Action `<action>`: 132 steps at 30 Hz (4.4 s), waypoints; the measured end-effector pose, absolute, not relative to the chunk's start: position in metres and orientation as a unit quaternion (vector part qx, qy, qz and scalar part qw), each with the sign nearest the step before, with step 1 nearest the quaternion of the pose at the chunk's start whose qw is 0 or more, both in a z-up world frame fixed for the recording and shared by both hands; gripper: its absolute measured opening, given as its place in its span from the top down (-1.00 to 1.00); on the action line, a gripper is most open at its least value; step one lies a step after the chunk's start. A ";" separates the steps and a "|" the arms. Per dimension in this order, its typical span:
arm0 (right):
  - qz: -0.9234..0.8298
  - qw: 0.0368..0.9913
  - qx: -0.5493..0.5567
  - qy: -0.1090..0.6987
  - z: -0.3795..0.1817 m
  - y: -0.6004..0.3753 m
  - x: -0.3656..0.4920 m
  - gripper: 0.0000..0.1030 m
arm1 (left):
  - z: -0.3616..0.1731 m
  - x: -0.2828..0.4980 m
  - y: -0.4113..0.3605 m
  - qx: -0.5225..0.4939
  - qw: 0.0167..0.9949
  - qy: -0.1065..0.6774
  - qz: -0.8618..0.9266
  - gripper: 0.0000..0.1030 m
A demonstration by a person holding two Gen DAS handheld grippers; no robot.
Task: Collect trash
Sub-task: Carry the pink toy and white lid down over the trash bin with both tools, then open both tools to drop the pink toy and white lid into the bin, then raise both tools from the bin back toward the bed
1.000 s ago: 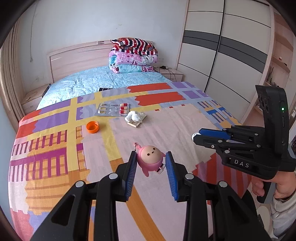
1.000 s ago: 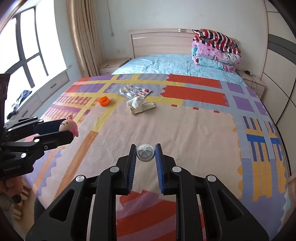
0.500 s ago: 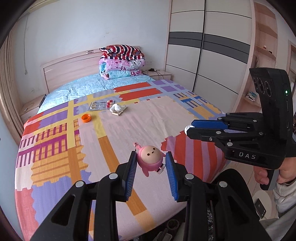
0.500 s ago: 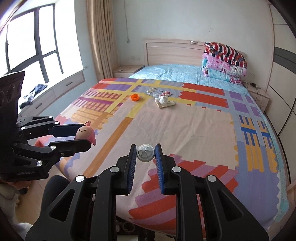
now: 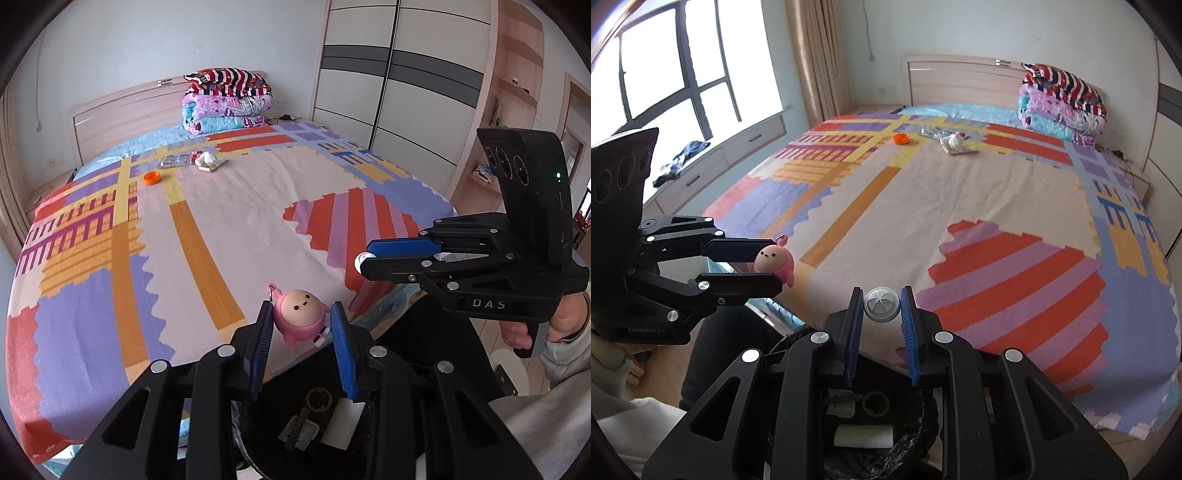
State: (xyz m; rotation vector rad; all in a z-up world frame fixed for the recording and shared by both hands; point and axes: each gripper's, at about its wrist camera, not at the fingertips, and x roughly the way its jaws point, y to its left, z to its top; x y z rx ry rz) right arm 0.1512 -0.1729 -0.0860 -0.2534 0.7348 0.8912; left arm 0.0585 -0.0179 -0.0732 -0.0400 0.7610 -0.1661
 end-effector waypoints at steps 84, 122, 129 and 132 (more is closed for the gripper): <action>0.445 0.740 -0.165 0.477 -0.182 -0.164 0.117 0.26 | -0.152 0.032 -0.034 0.003 0.889 0.452 -0.080 0.10; 0.463 0.795 -0.116 0.375 -0.097 -0.180 0.133 0.26 | -0.073 0.042 -0.005 0.006 0.928 0.370 -0.049 0.10; 0.467 0.801 -0.111 0.358 -0.084 -0.176 0.139 0.26 | -0.064 0.051 0.001 0.011 0.931 0.361 -0.044 0.10; 0.469 0.802 -0.110 0.353 -0.080 -0.173 0.142 0.26 | -0.061 0.055 0.004 0.012 0.933 0.358 -0.041 0.10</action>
